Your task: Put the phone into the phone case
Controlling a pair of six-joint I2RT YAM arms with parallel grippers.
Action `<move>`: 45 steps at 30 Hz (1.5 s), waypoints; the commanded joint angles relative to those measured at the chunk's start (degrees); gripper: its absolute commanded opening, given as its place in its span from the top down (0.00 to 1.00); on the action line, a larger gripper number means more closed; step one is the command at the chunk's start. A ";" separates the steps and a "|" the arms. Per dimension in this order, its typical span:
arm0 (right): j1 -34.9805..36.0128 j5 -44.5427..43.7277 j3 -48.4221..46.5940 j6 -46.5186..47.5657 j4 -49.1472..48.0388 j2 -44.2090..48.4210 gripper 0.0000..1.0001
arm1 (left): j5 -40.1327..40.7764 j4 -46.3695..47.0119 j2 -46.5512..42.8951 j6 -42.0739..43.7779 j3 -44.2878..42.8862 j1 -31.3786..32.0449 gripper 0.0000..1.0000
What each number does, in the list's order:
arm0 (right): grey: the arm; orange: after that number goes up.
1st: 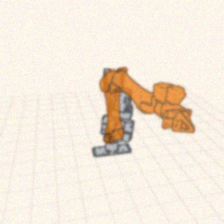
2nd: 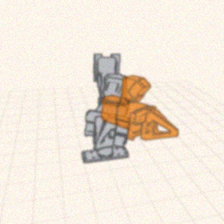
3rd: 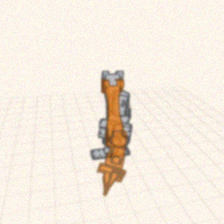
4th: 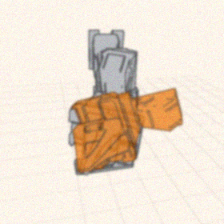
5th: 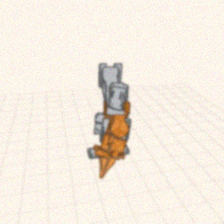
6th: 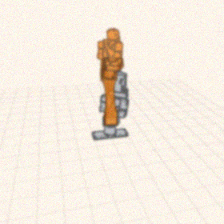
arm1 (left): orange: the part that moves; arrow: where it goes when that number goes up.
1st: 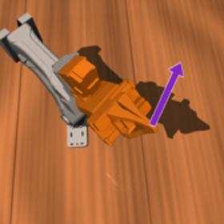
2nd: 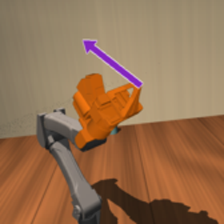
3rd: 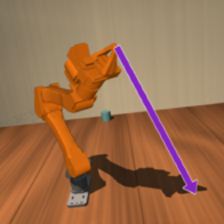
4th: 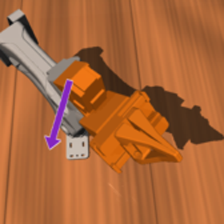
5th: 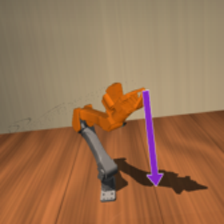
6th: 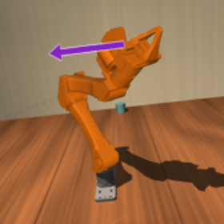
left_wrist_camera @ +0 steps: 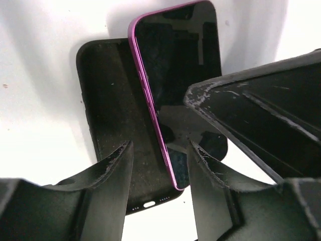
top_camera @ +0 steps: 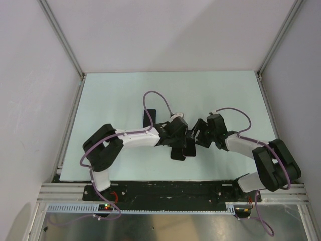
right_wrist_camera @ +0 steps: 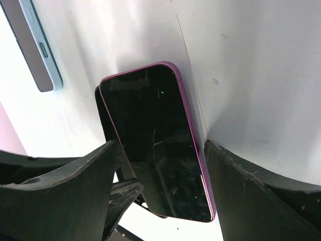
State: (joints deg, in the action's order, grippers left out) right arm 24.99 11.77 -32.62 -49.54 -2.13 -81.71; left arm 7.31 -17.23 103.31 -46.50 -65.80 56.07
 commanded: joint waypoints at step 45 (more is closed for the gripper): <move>-2.41 8.27 4.11 -0.38 -1.34 -1.40 0.25 | -18.87 24.28 0.65 -7.35 5.51 -3.29 0.84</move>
State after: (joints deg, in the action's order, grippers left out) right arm 21.71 17.45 -30.74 -49.52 -5.89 -81.93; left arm -6.46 -0.38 105.30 -52.16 -59.96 51.59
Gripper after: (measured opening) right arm 0.752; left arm 0.229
